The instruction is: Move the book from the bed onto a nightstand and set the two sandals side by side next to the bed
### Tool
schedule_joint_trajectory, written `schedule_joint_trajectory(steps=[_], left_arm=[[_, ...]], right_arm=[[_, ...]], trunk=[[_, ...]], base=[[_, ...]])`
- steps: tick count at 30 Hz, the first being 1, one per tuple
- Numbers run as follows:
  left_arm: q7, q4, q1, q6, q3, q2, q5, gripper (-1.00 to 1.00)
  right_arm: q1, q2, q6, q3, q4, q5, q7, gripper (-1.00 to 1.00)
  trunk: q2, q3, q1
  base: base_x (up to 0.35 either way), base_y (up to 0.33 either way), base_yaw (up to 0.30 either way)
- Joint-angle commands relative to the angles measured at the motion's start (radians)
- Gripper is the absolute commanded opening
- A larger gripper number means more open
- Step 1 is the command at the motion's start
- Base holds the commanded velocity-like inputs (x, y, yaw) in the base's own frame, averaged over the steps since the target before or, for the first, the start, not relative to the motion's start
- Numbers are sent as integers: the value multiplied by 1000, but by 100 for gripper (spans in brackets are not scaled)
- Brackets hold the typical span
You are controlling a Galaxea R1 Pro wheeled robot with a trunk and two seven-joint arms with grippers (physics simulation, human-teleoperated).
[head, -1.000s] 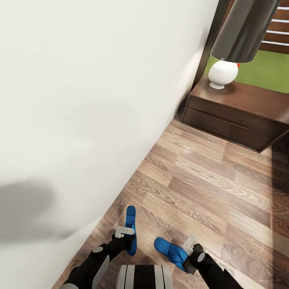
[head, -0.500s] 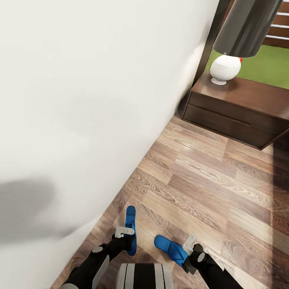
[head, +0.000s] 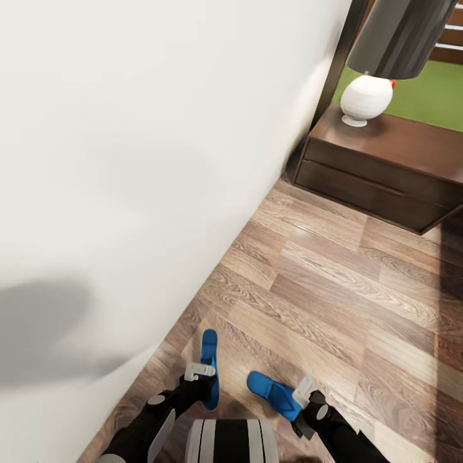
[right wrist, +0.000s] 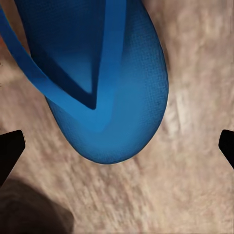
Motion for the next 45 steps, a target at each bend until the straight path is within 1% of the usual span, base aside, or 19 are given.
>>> schedule_joint_trajectory(steps=[1, 2, 14, 24, 26, 29, 30, 32, 35, 38, 45], left_arm=[[-2, -1, 0, 4, -1, 0, 8, -100], [-2, -1, 0, 4, -1, 0, 8, -100], [-2, -2, 0, 4, -1, 1, 8, -100], [-4, -5, 0, 4, -1, 1, 9, -100], [-4, -38, 0, 6, -2, 0, 9, -100], [-3, -129, 0, 20, -2, 1, 10, -100], [-3, -164, 0, 42, -2, 1, 10, -100], [-3, -229, 0, 109, -3, 1, 10, -100], [-4, -291, 0, 167, -4, 0, 10, -100], [-5, -318, 0, 190, -5, 0, 11, -100], [-6, -321, 8, 194, -4, 0, 11, -100]], right_arm=[[0, -1, 5, 3, -3, 11, 6, 100], [0, -1, 5, 3, -3, 11, 6, 100], [0, -1, 5, 3, -3, 11, 6, 100], [0, -1, 5, 3, -4, 11, 6, 100], [0, -1, 5, 3, -4, 11, 6, 100], [0, -1, 5, 3, -4, 11, 6, 100], [0, -1, 5, 3, -4, 11, 6, 100], [0, -1, 5, 3, -4, 11, 6, 100], [0, -1, 5, 3, -4, 11, 6, 100], [0, -1, 5, 3, -4, 11, 6, 100], [0, -1, 5, 3, -3, 11, 6, 100]], trunk=[[-1, -5, 0], [-1, -8, 1], [-1, -9, 1], [-1, -17, 1], [-1, -17, 1], [-1, -18, 1], [-1, -18, 1], [-1, -18, 1], [-1, -18, 1], [-1, -18, 1], [-1, -18, 1]], base=[[0, 0, 0], [0, 0, 0], [0, 0, 1], [0, 0, 111], [0, 0, 32], [0, 0, 11], [0, 0, 4], [0, 0, 2], [0, 0, 0], [0, 0, 0], [0, 0, 0]])
